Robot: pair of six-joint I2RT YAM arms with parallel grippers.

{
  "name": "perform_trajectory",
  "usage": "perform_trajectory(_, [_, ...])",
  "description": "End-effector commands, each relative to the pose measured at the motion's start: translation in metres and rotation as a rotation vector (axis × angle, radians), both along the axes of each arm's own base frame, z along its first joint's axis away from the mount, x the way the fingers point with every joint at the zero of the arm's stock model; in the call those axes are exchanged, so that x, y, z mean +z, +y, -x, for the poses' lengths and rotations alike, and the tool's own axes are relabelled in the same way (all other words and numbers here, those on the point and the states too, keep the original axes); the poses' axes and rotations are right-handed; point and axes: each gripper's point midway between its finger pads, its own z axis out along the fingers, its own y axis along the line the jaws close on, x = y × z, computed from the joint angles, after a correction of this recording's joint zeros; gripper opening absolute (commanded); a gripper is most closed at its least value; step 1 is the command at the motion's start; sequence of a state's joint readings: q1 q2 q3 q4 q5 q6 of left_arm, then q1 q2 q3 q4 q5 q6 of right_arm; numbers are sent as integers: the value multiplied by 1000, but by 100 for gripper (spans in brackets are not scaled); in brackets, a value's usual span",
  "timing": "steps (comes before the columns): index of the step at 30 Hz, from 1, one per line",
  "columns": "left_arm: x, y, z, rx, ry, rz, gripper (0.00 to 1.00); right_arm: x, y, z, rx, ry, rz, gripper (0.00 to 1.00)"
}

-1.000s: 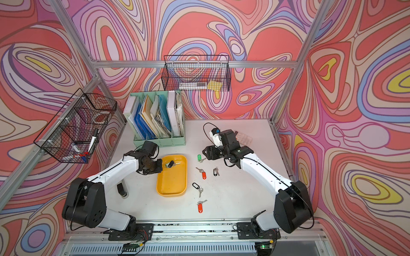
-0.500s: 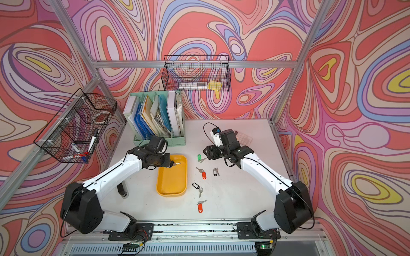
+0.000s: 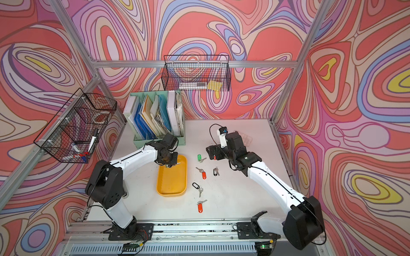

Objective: Take the keys out of the storage box
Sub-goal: Pick up the key from the storage box.

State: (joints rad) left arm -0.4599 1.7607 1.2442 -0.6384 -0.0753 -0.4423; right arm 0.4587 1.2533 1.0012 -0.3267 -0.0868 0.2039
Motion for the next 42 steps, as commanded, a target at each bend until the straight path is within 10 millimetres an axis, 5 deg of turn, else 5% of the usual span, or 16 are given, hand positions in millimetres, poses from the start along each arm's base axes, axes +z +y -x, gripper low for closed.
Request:
perform_trajectory(1, [-4,-2,-8,2,-4,-24,29,8,-7,-4,-46,-47,-11,98])
perform_trajectory(10, [-22,-4,-16,13,25,-50,20,7,-6,-5,-45,-45,-10,98])
perform_trajectory(32, [-48,5,-21,39,59,-135,18,-2,-7,-6,-49,-32,1,98])
perform_trajectory(42, [-49,7,-19,38,62,-143,2,-3,-6,-8,-50,-32,1,98])
